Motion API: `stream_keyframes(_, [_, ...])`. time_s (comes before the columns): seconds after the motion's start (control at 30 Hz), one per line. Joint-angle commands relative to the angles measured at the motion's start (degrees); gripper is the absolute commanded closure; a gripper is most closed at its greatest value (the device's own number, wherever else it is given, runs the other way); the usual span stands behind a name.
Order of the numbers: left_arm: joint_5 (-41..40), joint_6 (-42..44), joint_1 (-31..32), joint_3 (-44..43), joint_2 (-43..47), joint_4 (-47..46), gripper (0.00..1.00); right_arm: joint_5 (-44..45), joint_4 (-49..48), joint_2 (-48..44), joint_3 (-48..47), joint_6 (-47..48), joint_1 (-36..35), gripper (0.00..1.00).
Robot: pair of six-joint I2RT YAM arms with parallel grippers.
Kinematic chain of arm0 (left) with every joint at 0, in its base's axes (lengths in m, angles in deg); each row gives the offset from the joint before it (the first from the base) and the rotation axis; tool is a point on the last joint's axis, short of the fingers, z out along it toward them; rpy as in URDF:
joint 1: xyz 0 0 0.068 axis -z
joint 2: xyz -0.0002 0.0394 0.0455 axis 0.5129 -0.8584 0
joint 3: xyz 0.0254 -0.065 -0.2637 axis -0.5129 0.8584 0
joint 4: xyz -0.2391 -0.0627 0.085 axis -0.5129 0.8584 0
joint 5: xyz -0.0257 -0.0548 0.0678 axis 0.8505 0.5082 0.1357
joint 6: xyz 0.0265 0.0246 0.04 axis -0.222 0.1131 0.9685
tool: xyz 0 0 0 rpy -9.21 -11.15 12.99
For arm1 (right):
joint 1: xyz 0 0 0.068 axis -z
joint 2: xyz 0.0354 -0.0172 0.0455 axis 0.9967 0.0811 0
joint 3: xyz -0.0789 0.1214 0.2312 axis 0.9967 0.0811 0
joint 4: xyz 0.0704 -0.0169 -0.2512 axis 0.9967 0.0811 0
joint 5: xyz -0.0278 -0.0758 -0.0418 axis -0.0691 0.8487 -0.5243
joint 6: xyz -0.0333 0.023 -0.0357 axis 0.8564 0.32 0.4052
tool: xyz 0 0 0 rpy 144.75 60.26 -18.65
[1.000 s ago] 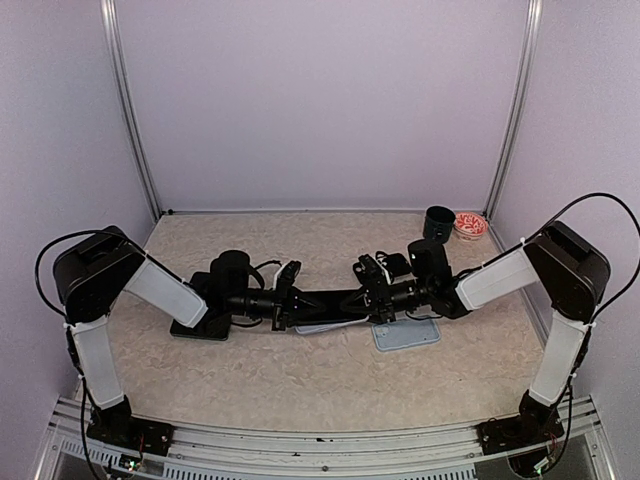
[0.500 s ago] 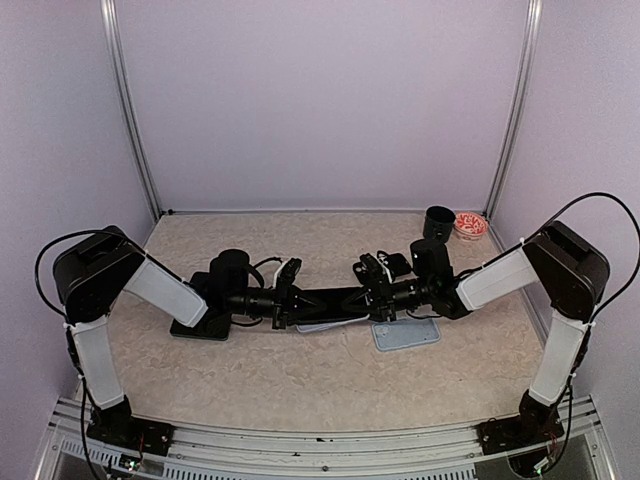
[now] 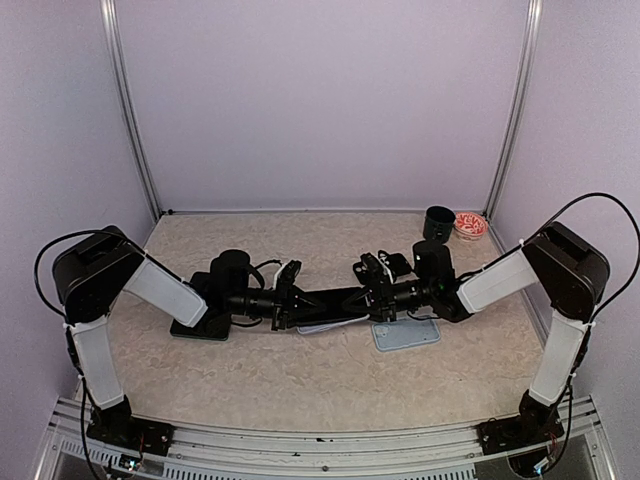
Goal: Put the phone into the phone case
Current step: Install the phone on the phone case.
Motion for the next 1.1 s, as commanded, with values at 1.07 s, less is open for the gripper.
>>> stream_keyframes(1.07, [-1.25, 3.47, -2.30, 0.88, 5.39, 8.47, 0.76, -5.50, -17.11, 0.23, 2.56, -7.61, 1.16, 0.88])
